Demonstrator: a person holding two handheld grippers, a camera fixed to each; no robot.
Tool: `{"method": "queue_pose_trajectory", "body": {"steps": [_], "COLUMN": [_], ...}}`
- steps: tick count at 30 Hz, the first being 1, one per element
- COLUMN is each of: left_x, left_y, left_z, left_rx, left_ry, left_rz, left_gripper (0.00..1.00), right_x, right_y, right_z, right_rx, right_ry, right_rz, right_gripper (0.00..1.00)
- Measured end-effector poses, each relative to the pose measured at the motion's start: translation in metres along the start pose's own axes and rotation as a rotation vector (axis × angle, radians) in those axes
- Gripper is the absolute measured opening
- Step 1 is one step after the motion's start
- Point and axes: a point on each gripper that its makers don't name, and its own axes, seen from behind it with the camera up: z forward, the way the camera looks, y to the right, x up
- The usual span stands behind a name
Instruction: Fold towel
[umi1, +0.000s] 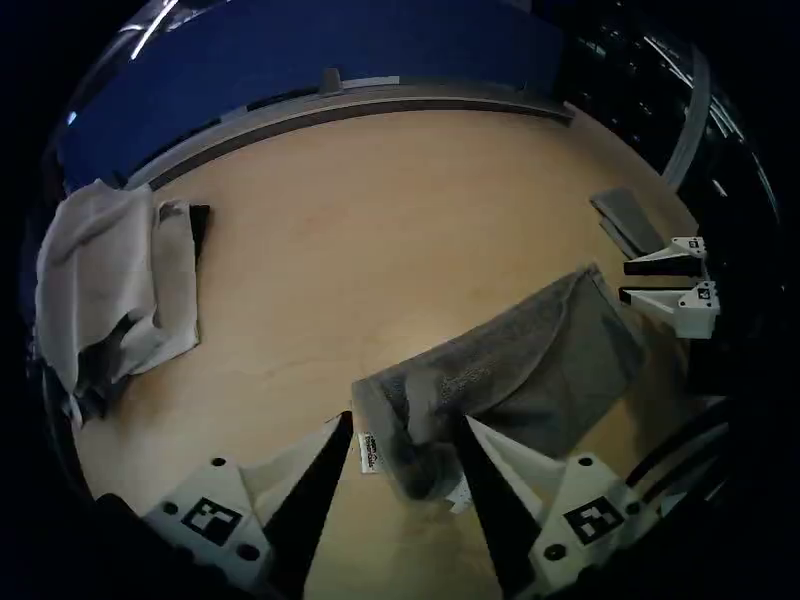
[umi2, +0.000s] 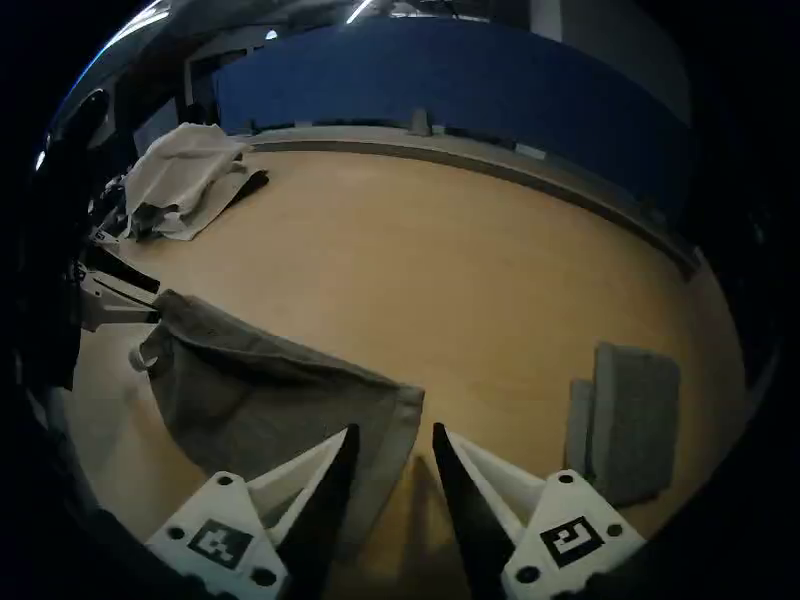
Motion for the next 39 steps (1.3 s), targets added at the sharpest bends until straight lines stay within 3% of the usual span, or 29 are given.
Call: {"method": "queue_pose_trajectory", "body": {"steps": [2,8,15,29,39], "left_x": [-0.001,0.0,-0.007,-0.018,-0.026], "left_y": [0.0,-0.005,-0.01,-0.001,0.021], "left_z": [-0.002,-0.006,-0.014,-0.024,-0.028], "left_rx": [-0.006,0.003,0.022,-0.022,-0.089], "left_ry": [-0.002,0.019,0.008,0.033,0.06], "left_rz": [-0.007,-0.011,0.032,0.056,0.09], "left_gripper": [1.0,1.0,1.0,1.0,0.98], "right_x": [0.0,-0.001,0.001,0.006,0.003], "right_y": [0.001,0.003,0.01,0.014,-0.002], "right_z": [-0.001,-0.005,-0.011,-0.025,-0.031], "right_rx": [-0.006,-0.021,-0.047,-0.061,-0.043], "right_ry": [0.001,0.002,0.017,0.052,0.054], "right_rz": [0.001,0.004,0.012,0.042,0.038], "right_gripper": [0.72,0.84,1.0,1.0,1.0]}}
